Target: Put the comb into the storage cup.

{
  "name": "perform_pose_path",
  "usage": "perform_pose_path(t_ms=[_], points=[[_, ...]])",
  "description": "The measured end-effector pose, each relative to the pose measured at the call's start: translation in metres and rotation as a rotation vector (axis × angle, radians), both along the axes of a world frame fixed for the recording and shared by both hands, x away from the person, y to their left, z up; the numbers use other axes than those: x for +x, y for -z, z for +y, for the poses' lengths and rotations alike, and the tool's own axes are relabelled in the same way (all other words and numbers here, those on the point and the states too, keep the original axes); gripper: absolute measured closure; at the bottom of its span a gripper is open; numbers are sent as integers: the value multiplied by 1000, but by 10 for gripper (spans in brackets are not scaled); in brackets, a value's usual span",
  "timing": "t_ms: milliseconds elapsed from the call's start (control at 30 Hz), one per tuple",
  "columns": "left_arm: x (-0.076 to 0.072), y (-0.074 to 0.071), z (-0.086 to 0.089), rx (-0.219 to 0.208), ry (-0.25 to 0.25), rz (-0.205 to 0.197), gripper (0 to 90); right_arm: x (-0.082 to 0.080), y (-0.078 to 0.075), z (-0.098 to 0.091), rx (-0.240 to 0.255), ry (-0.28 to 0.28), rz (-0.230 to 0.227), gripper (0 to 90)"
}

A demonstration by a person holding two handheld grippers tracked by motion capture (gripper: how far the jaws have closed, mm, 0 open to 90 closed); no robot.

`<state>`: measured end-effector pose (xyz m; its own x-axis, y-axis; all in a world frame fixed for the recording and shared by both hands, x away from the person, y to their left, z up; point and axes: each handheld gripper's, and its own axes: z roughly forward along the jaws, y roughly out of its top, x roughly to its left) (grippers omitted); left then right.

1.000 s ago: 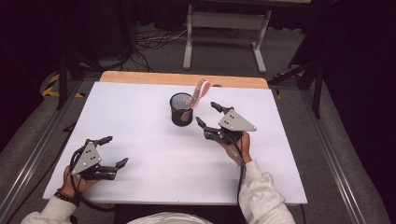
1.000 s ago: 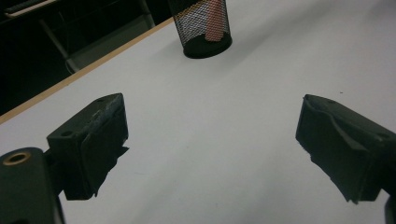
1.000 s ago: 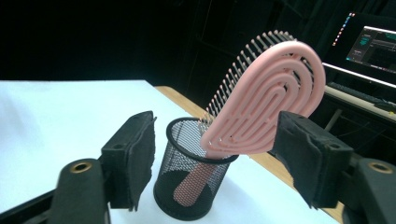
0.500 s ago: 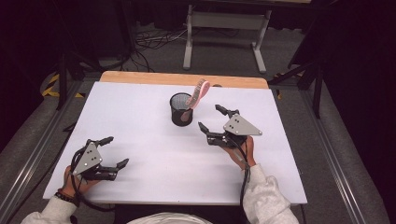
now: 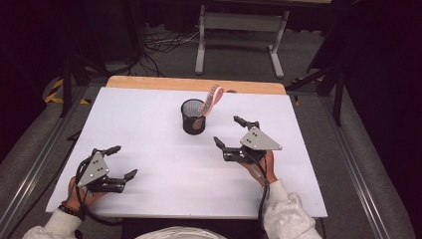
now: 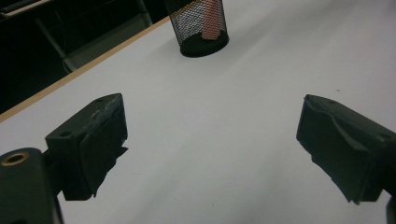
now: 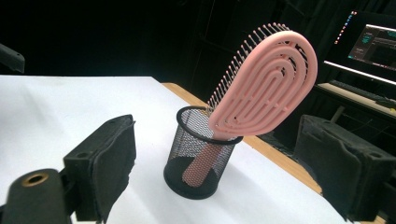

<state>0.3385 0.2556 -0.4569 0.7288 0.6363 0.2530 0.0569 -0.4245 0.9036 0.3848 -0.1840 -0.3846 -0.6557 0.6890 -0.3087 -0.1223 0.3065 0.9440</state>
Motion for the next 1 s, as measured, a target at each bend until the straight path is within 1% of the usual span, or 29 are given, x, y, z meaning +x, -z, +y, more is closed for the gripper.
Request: perform_pose_path(t_ms=[100, 133, 233, 333, 433, 500, 567, 633, 733, 833, 933, 1000], points=[[0, 0, 0, 1, -1, -2, 97, -3, 1, -2, -5, 8, 0, 100], [0, 0, 0, 1, -2, -2, 96, -4, 1, -3, 0, 12, -3, 90], [-1, -1, 0, 10, -2, -9, 95, -7, 2, -5, -2, 11, 3, 90], [-2, -1, 0, 0, -4, -17, 94, -10, 2, -9, -3, 13, 0, 88], [-2, -1, 1, 2, -7, -21, 90, -13, 4, -14, 4, 11, 15, 80], [-2, -1, 1, 1, -9, -23, 90, -15, 6, -15, -6, 16, 17, 76], [-2, -1, 0, 0, -6, -24, 87, -17, 7, -17, -8, 21, 9, 74], [-2, -1, 0, 1, -7, -27, 87, -19, 8, -19, -13, 12, 14, 75], [-2, -1, 0, 4, -5, -26, 85, -23, 10, -20, -37, 17, 2, 74], [-2, -1, 0, 0, -4, -26, 85, -25, 12, -23, -47, 17, 6, 73], [-2, -1, 0, -2, -3, -26, 83, -28, 13, -26, -43, 20, 14, 74], [-2, -1, 0, -5, -2, -20, 81, -28, 15, -28, -53, 21, 14, 74]])
